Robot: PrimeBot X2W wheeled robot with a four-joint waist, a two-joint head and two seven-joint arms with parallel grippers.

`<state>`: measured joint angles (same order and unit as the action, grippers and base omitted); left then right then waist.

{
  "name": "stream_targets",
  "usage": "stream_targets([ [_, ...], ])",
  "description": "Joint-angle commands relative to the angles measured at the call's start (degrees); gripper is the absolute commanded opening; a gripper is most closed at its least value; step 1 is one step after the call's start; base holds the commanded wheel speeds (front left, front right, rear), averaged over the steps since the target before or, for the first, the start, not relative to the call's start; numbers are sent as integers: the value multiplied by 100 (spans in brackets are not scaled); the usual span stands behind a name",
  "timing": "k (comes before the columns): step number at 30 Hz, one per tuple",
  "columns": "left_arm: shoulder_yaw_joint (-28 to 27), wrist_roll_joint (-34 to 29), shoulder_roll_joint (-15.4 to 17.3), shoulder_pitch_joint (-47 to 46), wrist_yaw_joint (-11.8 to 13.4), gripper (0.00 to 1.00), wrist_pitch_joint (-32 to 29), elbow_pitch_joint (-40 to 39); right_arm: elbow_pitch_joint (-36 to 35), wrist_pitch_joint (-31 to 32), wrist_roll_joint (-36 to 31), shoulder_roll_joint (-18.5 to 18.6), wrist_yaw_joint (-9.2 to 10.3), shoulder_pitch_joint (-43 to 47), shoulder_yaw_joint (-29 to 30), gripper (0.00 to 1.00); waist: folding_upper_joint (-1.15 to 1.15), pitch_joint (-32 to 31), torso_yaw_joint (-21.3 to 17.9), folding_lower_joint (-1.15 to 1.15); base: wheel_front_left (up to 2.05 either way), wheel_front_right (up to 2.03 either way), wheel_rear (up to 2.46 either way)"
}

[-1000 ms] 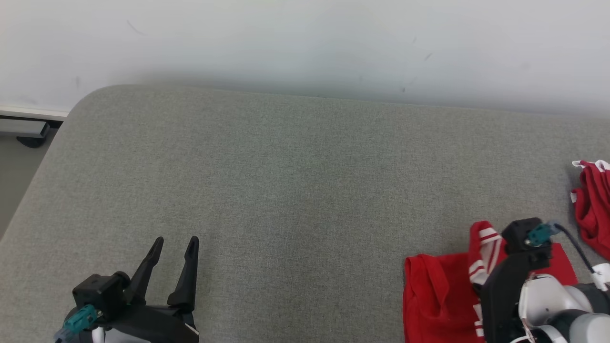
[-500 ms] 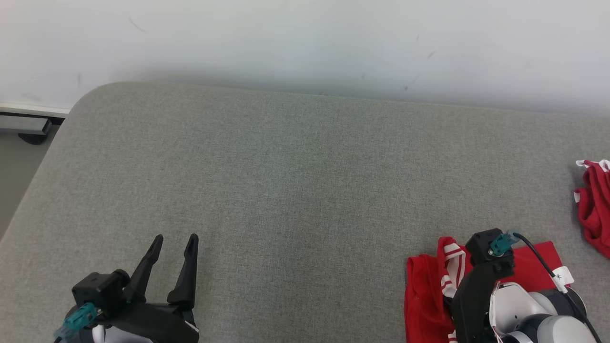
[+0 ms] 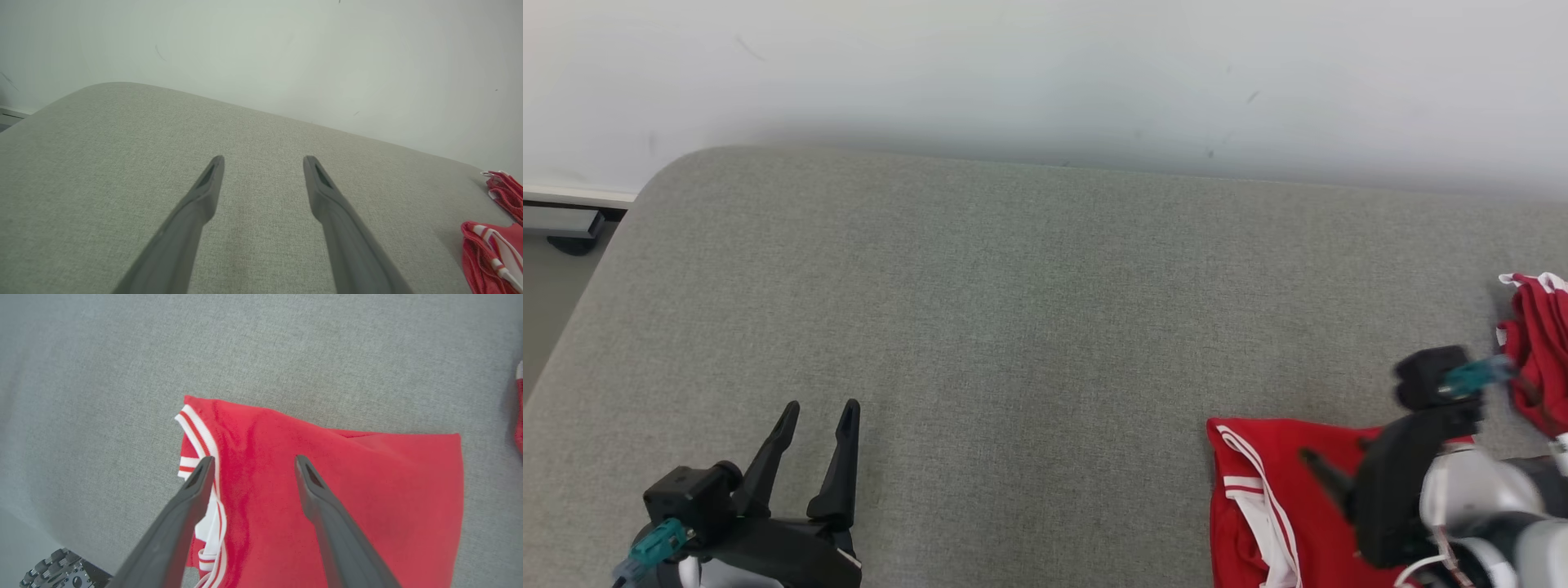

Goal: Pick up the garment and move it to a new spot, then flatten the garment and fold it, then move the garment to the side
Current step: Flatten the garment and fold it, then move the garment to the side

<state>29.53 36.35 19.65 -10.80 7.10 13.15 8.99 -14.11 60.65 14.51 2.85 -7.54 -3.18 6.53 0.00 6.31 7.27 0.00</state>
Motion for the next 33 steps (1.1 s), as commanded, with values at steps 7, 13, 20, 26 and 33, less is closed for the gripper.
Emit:
stream_targets([
  [7,3,-8,57,-15,17,100,41,-23,-104,-235,-153,9,11,126,1126,100,0,11,-74,0,0,0,0],
  [13,-6,-29,103,-56,28,100,48,-50,218,-478,-257,8,11,278,1724,100,0,60,-183,0,0,0,0],
  [20,57,-65,116,-128,29,100,-15,-85,715,-683,-191,12,11,225,1896,100,0,105,-281,0,0,0,0],
  [26,88,-77,150,-143,34,100,-45,-132,981,-855,-301,12,11,131,1979,100,0,181,-266,0,0,0,0],
  [33,106,-72,193,-173,38,100,-71,-170,1157,-780,-539,12,11,117,2035,100,0,260,-208,0,0,0,0],
])
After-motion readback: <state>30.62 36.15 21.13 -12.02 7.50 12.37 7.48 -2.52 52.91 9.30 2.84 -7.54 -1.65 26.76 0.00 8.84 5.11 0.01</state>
